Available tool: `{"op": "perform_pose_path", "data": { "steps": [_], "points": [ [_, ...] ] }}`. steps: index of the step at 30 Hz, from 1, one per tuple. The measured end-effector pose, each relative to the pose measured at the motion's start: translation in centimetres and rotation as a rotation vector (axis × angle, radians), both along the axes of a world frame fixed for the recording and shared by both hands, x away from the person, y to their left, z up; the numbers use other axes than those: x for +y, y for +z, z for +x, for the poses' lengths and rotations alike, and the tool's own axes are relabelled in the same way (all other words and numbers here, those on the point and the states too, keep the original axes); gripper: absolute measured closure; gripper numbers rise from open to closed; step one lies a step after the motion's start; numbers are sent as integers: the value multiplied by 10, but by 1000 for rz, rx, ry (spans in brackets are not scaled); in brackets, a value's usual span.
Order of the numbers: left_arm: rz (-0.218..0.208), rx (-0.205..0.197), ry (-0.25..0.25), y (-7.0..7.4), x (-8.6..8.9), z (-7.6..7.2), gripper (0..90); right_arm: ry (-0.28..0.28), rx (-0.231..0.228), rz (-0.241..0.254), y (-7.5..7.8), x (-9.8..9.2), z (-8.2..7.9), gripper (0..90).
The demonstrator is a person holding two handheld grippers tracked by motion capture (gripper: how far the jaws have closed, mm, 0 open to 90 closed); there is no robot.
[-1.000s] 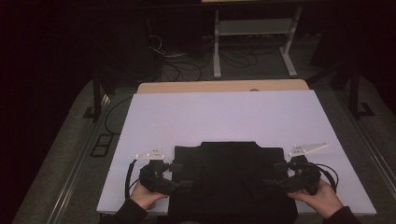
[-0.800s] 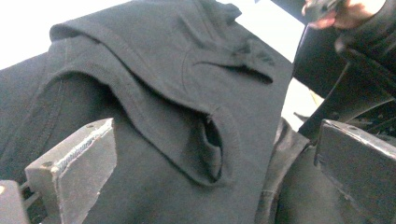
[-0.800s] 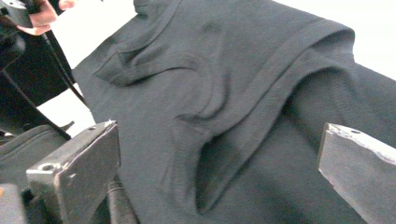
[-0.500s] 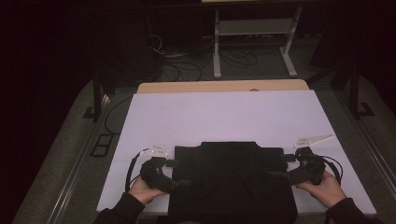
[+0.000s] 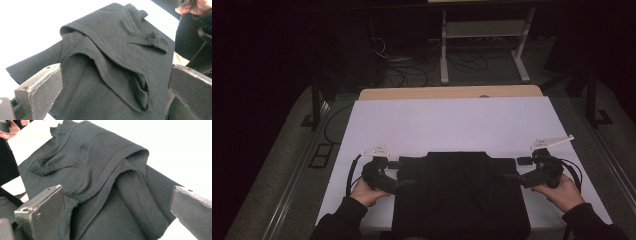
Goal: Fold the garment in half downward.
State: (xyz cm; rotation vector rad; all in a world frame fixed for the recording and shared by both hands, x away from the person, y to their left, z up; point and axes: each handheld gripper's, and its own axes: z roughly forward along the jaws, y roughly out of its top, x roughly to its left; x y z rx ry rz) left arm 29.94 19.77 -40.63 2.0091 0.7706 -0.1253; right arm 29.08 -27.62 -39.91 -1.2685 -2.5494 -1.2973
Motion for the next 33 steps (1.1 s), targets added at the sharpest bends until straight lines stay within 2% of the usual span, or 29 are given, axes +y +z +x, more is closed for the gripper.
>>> {"op": "perform_pose_path", "data": {
  "steps": [4,10,17,22,33],
  "points": [
    [2,-1,26,-1,2,7,0,5,-3,3,-1,-1,4,0],
    [-39,14,67,-4,6,21,0,-3,-7,3,-3,-1,11,0],
    [-33,13,98,-5,7,34,0,-29,-4,17,-7,-7,20,0],
    [-46,1,151,-8,13,44,0,-52,-5,26,-9,-12,25,13],
    [-27,17,197,-20,21,56,0,-80,-7,27,-13,-20,38,37]
  ]
}}
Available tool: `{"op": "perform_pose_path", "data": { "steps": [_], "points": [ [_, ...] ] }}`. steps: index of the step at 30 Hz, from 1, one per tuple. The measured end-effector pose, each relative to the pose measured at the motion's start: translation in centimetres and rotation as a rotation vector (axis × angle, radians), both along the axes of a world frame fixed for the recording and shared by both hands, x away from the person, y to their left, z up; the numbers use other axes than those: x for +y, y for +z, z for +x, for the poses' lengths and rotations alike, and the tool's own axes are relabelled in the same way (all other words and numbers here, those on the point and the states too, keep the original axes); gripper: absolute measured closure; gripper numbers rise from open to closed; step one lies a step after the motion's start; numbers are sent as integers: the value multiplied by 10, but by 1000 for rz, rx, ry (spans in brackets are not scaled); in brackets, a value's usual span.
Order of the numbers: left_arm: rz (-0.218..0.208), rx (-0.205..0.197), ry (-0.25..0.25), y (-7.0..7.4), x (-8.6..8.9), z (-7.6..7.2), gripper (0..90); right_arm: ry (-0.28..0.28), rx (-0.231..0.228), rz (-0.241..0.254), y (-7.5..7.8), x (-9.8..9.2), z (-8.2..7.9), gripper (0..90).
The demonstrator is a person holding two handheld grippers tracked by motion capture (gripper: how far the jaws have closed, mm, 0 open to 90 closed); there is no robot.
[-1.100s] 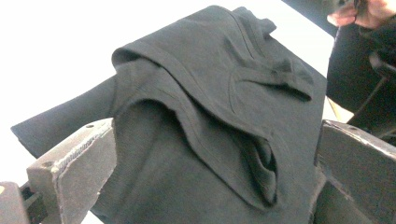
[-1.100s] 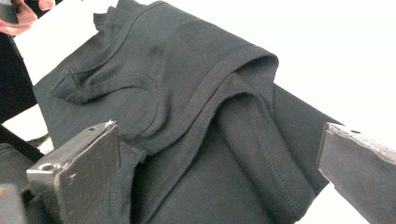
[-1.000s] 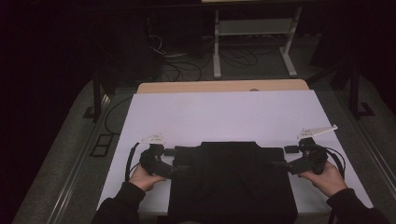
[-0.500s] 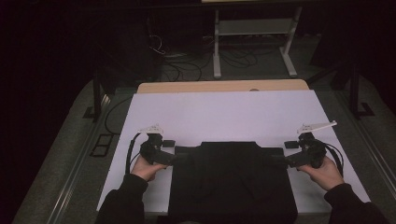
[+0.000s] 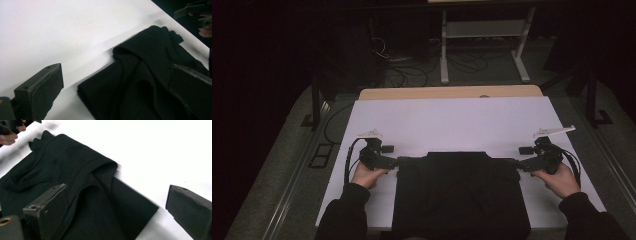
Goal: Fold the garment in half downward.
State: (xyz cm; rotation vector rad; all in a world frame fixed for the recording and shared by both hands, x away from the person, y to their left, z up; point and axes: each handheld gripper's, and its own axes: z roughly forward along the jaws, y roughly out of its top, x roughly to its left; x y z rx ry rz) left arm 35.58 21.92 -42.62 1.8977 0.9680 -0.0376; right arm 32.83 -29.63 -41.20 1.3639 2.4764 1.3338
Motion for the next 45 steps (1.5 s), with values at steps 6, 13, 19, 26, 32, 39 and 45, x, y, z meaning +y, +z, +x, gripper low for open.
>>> {"op": "perform_pose_path", "data": {
  "steps": [6,13,19,26,32,39,45],
  "points": [
    [20,18,3,-7,1,5,0,-17,14,-3,-5,-5,6,68],
    [57,38,-4,-11,1,7,0,-33,19,-6,-10,-10,11,134],
    [90,60,0,-17,3,9,0,-39,39,-12,-17,-14,16,197],
    [107,65,-8,-20,2,10,26,-47,55,-34,-25,-18,22,318],
    [105,68,-10,-22,4,11,134,-45,53,-48,-27,-21,22,403],
    [109,61,-4,-23,0,11,296,-39,57,-58,-29,-20,22,440],
    [116,54,-21,-24,-3,11,442,-30,64,-79,-31,-16,23,479]
  ]
}}
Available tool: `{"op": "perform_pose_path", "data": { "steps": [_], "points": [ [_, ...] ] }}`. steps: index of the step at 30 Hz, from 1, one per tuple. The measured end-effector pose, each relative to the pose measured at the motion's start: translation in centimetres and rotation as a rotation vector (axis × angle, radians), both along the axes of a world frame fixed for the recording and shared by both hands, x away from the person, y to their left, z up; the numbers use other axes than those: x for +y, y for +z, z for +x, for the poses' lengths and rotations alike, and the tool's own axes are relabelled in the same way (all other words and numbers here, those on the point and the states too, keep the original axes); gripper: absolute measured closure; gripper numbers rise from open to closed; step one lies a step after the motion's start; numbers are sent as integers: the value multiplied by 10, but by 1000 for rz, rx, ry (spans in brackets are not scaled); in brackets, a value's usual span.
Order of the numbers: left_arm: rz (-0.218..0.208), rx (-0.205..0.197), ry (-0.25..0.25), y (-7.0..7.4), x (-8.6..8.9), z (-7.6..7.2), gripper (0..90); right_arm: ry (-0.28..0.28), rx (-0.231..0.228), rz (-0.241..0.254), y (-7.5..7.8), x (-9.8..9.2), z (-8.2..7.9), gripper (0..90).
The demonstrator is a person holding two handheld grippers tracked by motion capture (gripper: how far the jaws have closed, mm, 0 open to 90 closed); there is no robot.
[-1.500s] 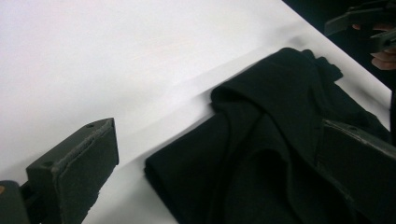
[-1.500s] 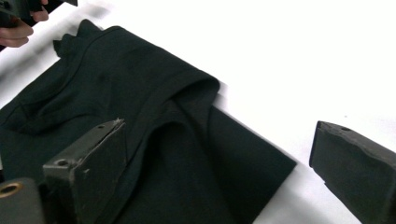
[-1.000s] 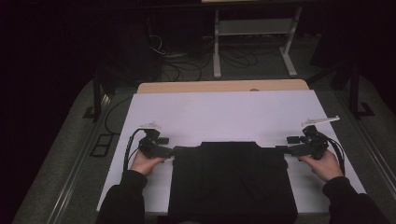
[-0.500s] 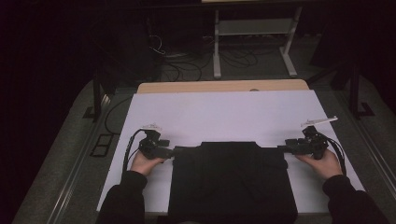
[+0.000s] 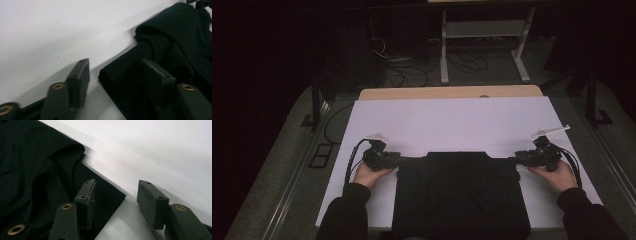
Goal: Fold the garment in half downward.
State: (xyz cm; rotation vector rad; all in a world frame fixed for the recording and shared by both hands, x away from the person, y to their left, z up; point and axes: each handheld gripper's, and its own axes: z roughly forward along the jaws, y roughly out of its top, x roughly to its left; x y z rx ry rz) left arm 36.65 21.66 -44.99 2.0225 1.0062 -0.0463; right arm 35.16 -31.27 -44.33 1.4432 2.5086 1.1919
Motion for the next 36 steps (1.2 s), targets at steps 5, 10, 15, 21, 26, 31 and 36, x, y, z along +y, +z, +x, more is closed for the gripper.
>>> {"op": "perform_pose_path", "data": {
  "steps": [5,10,15,21,26,31,36],
  "points": [
    [6,2,-7,0,-1,0,551,11,5,-19,-3,5,2,545],
    [15,7,-1,-1,-2,0,653,17,6,-24,-4,8,3,672],
    [35,-5,-3,0,-3,0,794,22,11,-26,-4,8,3,819],
    [44,-3,-6,0,-5,-1,850,30,-11,-15,1,8,0,865],
    [53,-7,6,2,-7,-1,861,30,-22,-37,4,10,-1,870],
    [58,8,5,1,-6,-1,865,16,-62,-56,8,13,-4,870],
    [88,-22,7,2,-9,-2,866,3,-67,-69,8,15,-3,871]
  ]
}}
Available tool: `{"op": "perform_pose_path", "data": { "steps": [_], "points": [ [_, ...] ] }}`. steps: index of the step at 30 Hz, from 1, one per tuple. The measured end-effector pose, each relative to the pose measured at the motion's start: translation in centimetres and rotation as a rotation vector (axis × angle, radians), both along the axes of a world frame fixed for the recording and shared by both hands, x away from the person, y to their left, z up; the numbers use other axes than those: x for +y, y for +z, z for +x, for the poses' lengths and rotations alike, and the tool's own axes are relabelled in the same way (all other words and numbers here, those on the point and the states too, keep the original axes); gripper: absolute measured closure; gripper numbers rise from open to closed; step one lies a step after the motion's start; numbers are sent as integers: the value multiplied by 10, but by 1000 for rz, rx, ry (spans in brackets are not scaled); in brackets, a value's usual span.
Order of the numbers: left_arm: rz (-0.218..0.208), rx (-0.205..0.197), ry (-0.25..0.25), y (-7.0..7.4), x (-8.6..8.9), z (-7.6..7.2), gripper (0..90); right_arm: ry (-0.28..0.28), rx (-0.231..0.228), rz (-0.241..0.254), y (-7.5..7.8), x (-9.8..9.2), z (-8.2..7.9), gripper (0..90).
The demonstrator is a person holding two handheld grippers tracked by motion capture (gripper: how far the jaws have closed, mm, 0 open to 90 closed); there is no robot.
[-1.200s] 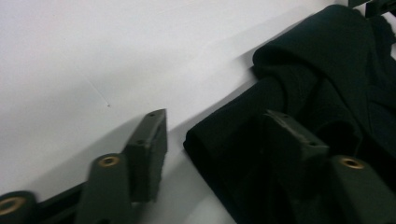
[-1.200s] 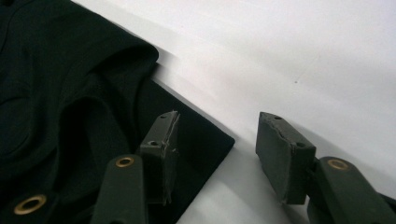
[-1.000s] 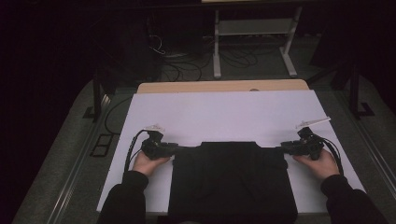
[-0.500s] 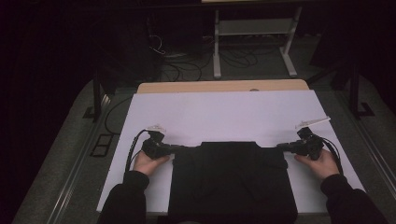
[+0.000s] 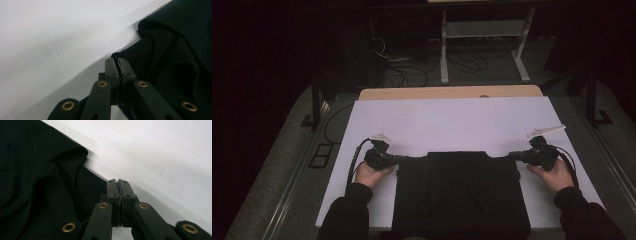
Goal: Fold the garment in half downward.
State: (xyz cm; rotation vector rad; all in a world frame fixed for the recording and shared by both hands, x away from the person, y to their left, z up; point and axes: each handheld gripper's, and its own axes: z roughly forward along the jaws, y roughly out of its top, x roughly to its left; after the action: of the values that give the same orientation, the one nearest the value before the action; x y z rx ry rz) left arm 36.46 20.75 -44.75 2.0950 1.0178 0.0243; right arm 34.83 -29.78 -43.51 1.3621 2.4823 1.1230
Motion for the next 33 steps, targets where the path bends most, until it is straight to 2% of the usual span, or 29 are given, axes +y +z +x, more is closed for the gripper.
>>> {"op": "perform_pose_path", "data": {
  "steps": [3,8,16,21,26,33],
  "points": [
    [11,-15,-3,2,-2,0,867,-4,6,-4,-1,1,1,871],
    [-21,-23,4,7,0,0,869,-14,18,-4,-2,1,3,872],
    [-10,-54,23,15,1,4,869,-13,17,-14,0,3,9,872],
    [-2,-36,40,13,0,9,869,-26,18,-17,1,5,14,872],
    [-1,-55,50,19,0,12,869,-33,10,-18,5,5,17,873],
    [-11,-61,71,24,5,17,869,-39,-2,-28,8,7,23,873]
  ]
}}
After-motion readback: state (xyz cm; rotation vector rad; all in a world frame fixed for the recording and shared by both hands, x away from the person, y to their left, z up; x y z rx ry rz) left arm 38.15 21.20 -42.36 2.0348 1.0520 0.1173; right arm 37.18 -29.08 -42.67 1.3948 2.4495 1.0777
